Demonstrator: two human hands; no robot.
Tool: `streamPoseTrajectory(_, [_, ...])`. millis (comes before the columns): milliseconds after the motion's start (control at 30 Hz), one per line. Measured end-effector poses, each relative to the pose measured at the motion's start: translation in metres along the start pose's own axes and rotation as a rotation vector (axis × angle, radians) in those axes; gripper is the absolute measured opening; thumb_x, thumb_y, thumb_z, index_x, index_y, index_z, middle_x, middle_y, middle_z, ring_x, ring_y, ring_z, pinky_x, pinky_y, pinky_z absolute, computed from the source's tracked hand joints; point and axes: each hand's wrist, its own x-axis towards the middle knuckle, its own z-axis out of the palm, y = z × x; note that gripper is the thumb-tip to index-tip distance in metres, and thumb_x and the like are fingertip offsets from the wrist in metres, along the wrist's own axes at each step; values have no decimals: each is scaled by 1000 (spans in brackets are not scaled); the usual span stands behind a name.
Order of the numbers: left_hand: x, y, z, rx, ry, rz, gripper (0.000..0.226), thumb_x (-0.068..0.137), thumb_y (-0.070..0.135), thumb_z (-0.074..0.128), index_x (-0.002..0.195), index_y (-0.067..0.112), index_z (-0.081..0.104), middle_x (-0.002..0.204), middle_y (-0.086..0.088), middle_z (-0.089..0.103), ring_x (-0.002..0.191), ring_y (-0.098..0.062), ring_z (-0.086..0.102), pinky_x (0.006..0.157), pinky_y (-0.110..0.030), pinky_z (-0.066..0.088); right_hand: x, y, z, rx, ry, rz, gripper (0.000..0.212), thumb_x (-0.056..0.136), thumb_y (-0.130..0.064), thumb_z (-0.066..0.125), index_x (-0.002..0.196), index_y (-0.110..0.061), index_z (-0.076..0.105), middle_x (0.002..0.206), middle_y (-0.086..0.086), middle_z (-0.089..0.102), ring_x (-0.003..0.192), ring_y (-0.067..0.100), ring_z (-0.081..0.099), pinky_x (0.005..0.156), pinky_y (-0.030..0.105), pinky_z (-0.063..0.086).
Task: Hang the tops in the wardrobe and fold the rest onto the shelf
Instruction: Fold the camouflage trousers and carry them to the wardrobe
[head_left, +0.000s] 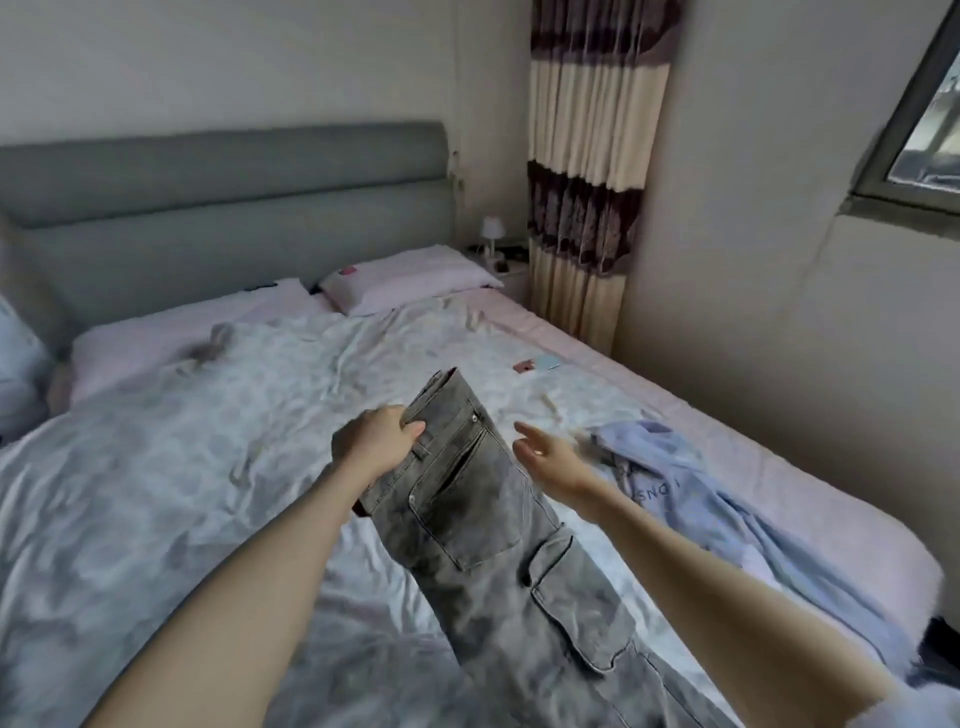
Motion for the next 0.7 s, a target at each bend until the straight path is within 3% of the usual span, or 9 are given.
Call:
streamPoseTrajectory(100, [25,-18,50,53,32,-19,30,97,46,41,85,19,46,106,-11,65,96,-32,59,71,-32,39,14,49,37,-76,-102,55,46,101,-22,39,145,-11,32,145,11,42,131,22,44,106,26,33])
streamPoseTrajectory(267, [57,-35,116,127,82,-29,31,99,43,38,103,17,54,108,-11,65,99,-33,59,71,-32,35,35,123,95,-255,-298,31,51,102,-30,31,151,-21,18,156,3,21,140,18,29,113,27,20])
streamPoseTrajectory(333, [69,-42,138,174,89,-34,31,99,43,38,105,17,56,108,-9,66,102,-31,59,75,-33,34,45,153,117,-426,-378,-57,53,102,-32,28,151,-27,10,159,3,4,146,20,10,119,38,10])
streamPoseTrajectory(400, [82,-50,156,264,139,-43,32,99,42,38,111,19,58,114,-5,64,113,-28,53,95,-39,31,59,180,134,-609,-447,-129,54,101,-39,23,150,-36,1,159,-2,-10,146,20,-9,117,49,-1])
streamPoseTrajectory(467, [92,-58,177,303,204,-55,35,100,39,37,127,22,51,133,-2,52,131,-26,35,111,-53,8,78,200,149,-748,-487,-184,54,100,-44,20,149,-40,-3,158,-3,-16,145,21,-16,113,54,-7])
streamPoseTrajectory(533, [98,-66,209,305,211,-57,50,100,40,34,146,23,27,154,-5,25,144,-27,10,110,-59,-10,101,219,163,-873,-499,-250,55,99,-48,18,149,-39,-4,158,-1,-16,144,23,-18,112,57,-10])
streamPoseTrajectory(600, [90,-70,248,324,126,-25,61,99,44,28,152,23,7,160,-5,2,146,-27,-7,109,-58,-15,121,234,172,-964,-494,-291,56,99,-48,17,149,-37,-5,158,1,-16,144,25,-17,111,58,-10])
streamPoseTrajectory(700, [71,-75,318,291,-68,-31,64,98,50,23,151,27,-2,159,-4,-13,145,-27,-15,113,-55,-11,148,259,183,-979,-443,-309,57,98,-52,11,148,-36,-10,158,0,-15,144,25,-17,112,56,-12])
